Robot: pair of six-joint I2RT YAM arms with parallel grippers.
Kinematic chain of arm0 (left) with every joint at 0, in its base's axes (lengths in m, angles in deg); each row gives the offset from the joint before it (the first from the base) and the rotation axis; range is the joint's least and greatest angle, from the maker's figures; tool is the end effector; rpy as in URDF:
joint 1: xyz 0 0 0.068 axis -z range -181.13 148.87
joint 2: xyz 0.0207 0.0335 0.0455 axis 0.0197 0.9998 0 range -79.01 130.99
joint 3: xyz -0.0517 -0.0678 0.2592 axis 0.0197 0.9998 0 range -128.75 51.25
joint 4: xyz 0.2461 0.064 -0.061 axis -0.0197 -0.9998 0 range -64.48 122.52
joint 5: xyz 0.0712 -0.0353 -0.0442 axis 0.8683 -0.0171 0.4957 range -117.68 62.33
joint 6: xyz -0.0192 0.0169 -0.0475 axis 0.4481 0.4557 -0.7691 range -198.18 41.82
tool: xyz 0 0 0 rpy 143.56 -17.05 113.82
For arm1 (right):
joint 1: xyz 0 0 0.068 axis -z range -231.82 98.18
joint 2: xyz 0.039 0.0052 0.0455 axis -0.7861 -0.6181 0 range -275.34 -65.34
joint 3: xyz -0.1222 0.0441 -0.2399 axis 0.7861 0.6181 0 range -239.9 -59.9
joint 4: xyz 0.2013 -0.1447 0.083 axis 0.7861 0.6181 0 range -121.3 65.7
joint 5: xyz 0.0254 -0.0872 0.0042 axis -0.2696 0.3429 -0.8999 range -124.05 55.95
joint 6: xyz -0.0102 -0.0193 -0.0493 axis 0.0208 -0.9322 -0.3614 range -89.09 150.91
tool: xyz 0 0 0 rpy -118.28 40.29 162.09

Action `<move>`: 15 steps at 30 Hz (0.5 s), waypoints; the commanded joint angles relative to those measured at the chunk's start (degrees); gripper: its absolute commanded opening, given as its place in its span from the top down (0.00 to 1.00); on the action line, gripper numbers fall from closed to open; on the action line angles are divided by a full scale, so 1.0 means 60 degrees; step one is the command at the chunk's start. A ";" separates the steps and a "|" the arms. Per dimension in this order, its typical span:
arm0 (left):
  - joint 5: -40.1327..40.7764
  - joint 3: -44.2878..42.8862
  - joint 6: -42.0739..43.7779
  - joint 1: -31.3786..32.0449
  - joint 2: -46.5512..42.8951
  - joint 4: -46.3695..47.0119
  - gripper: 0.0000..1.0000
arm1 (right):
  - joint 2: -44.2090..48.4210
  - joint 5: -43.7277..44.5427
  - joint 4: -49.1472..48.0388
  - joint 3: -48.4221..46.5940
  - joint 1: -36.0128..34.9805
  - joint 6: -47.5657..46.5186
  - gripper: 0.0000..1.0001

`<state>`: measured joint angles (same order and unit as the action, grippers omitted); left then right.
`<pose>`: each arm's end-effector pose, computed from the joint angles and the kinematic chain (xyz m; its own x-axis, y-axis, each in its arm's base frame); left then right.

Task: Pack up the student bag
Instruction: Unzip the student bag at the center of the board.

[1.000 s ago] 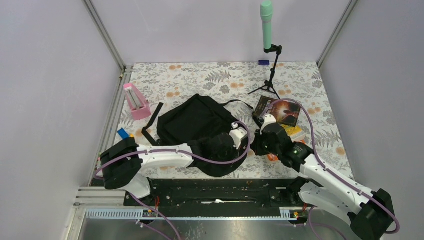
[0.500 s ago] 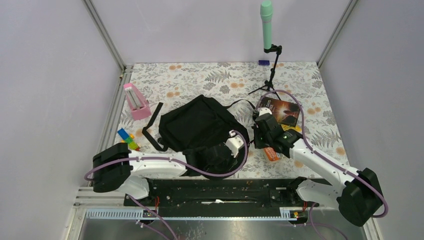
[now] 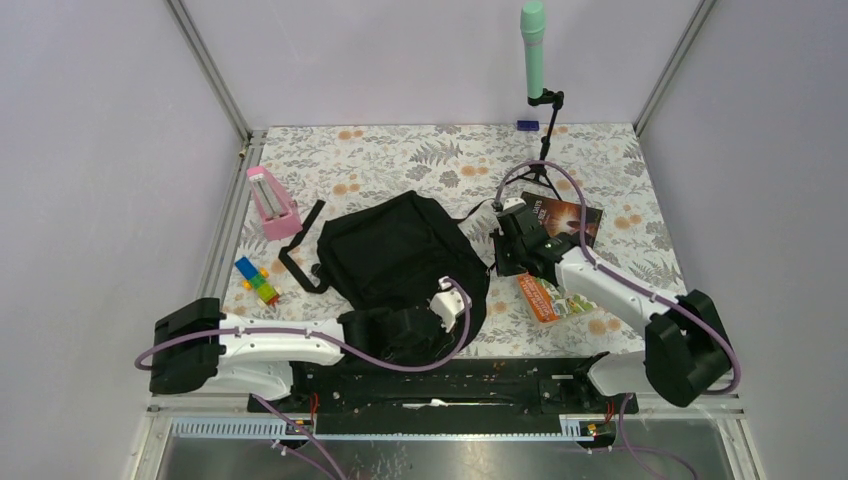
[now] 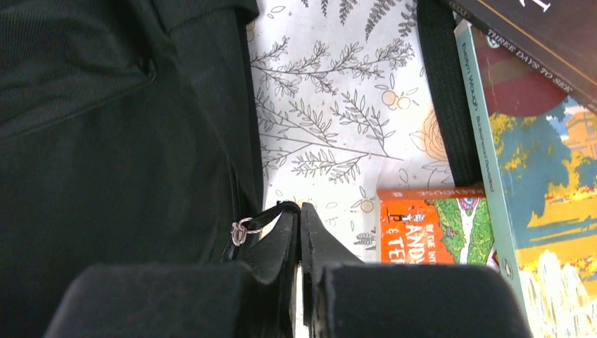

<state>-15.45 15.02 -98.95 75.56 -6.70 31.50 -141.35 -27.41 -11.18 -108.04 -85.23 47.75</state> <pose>0.0672 -0.2513 0.2036 -0.4534 0.4107 -0.7911 0.8036 0.5722 -0.1634 0.2311 0.1474 0.2270 -0.7334 -0.1390 -0.6654 -0.2819 0.9529 0.1117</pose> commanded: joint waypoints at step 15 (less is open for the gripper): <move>0.1707 -0.1905 -0.0604 0.0156 -0.0351 -0.0833 0.17 | 0.0658 -0.1994 -0.1297 0.0006 0.0353 -0.0342 1.00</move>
<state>-11.14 11.92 -101.29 77.83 -12.80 22.06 -140.17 -36.24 -16.01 -109.33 -83.59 45.47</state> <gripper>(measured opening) 0.766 0.022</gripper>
